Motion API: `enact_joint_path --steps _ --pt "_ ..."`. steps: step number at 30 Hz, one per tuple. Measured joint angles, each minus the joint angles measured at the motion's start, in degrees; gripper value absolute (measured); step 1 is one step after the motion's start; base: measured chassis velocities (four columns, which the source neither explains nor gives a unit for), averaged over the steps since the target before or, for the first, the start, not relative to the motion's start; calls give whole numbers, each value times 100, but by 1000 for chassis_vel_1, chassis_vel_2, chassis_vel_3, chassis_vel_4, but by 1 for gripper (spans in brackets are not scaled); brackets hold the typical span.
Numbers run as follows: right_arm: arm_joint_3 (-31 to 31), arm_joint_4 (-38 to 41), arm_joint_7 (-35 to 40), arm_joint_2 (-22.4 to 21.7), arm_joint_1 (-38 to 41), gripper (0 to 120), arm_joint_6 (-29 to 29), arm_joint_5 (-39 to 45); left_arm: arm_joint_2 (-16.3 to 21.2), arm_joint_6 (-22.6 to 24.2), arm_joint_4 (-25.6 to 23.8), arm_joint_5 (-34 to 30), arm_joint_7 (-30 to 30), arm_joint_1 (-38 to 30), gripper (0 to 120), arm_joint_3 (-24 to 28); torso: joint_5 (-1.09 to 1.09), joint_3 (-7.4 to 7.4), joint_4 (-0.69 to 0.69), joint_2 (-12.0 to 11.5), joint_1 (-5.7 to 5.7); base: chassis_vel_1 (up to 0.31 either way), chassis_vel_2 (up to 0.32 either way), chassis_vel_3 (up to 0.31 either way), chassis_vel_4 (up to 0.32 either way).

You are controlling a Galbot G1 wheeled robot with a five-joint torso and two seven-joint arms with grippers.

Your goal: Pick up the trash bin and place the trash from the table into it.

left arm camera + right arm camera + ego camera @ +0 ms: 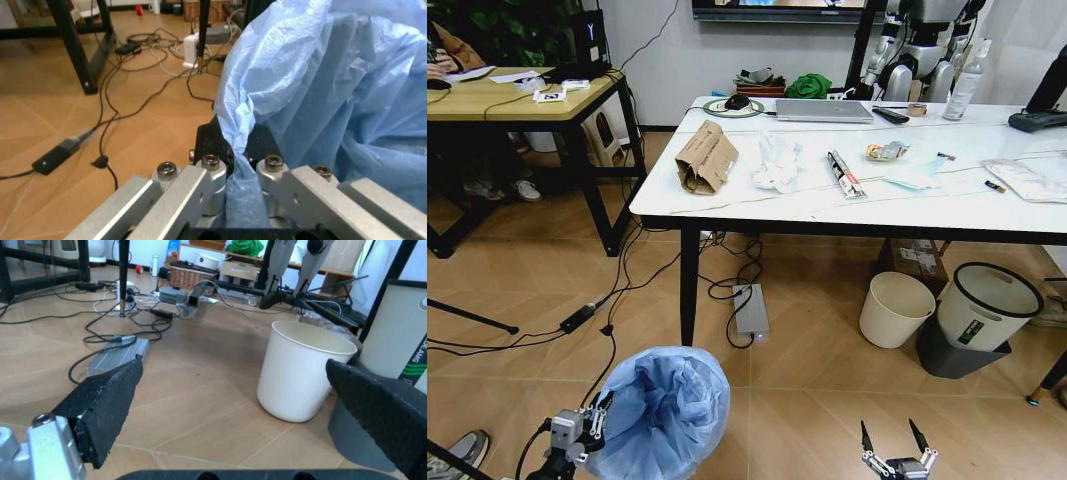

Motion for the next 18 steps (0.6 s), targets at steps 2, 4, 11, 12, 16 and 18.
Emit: enact_joint_path --steps 2,4,11,12,16,18 --pt "-3 -3 0 0 1 100 0 0 -7 44 16 4 25 -1 0 -5 0 0 0 0 0 0 0 0 0" --pt "-4 -9 0 0 1 100 0 0 -18 91 41 29 68 -2 0 -16 -1 0 0 0 0 0 0 0 0" --pt "-2 -29 0 0 0 100 3 0 -56 75 156 148 82 -52 0 -30 0 63 0 104 40 0 0 0 0" --pt "-3 -30 0 0 0 100 3 0 -57 75 163 141 81 -55 0 -31 0 82 0 132 50 0 0 0 0" --pt "-10 -35 0 0 2 100 3 0 -63 91 168 101 81 -55 0 -33 0 134 0 210 76 0 0 0 0" --pt "-12 -36 0 0 4 100 2 -2 -70 103 168 78 82 -56 0 -33 0 176 0 274 97 0 0 0 0"
